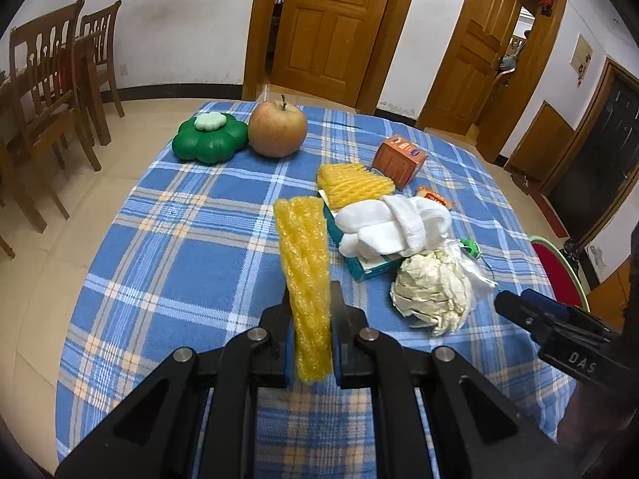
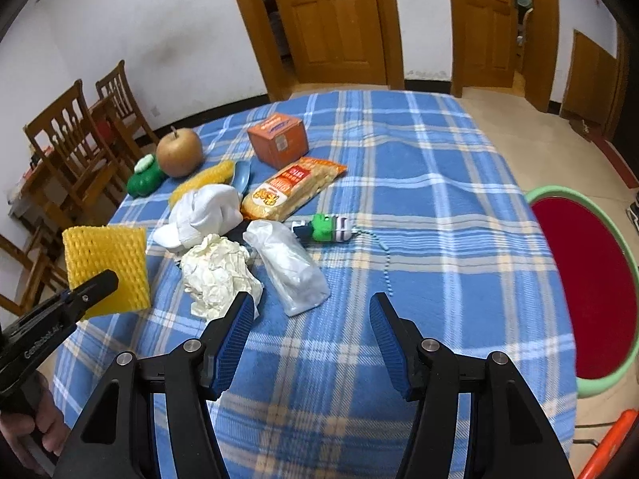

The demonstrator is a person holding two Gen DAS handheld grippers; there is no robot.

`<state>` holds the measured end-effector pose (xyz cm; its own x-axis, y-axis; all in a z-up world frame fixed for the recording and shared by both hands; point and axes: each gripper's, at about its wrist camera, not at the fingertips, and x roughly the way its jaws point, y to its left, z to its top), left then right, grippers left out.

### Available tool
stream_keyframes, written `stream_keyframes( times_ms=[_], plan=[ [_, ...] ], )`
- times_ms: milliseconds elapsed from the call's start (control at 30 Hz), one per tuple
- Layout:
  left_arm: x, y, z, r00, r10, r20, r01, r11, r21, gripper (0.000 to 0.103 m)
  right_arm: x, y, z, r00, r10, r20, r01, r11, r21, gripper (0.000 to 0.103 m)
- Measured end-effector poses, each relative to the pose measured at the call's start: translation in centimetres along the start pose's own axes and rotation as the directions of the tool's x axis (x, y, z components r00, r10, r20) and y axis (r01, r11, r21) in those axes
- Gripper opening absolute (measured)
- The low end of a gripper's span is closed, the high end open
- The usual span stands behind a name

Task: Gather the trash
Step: 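Grasp the clear plastic bag with the right gripper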

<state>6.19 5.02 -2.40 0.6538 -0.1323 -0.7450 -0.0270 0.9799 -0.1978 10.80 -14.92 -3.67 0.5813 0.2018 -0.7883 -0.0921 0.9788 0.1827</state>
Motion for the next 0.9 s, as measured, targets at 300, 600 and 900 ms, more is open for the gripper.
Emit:
stream_keyframes(
  times_ms=[300, 600, 900],
  plan=[
    [1.1, 0.1, 0.1, 1.000, 0.003, -0.016, -0.003, 1.000, 0.003, 0.013, 2.7, 0.2, 0.4, 0.999, 0.014, -0.046, -0.015, 1.000, -0.015, 0.041],
    [1.5, 0.1, 0.2, 1.000, 0.004, -0.023, -0.004, 1.000, 0.003, 0.013, 3.4, 0.5, 0.4, 0.999, 0.028, -0.045, -0.030, 0.999, -0.034, 0.034],
    [0.7, -1.0, 0.3, 1.000, -0.008, -0.007, 0.008, 1.000, 0.021, 0.013, 2.0, 0.8, 0.1, 0.999, 0.044, -0.007, -0.044, 0.998, -0.044, 0.029]
  ],
)
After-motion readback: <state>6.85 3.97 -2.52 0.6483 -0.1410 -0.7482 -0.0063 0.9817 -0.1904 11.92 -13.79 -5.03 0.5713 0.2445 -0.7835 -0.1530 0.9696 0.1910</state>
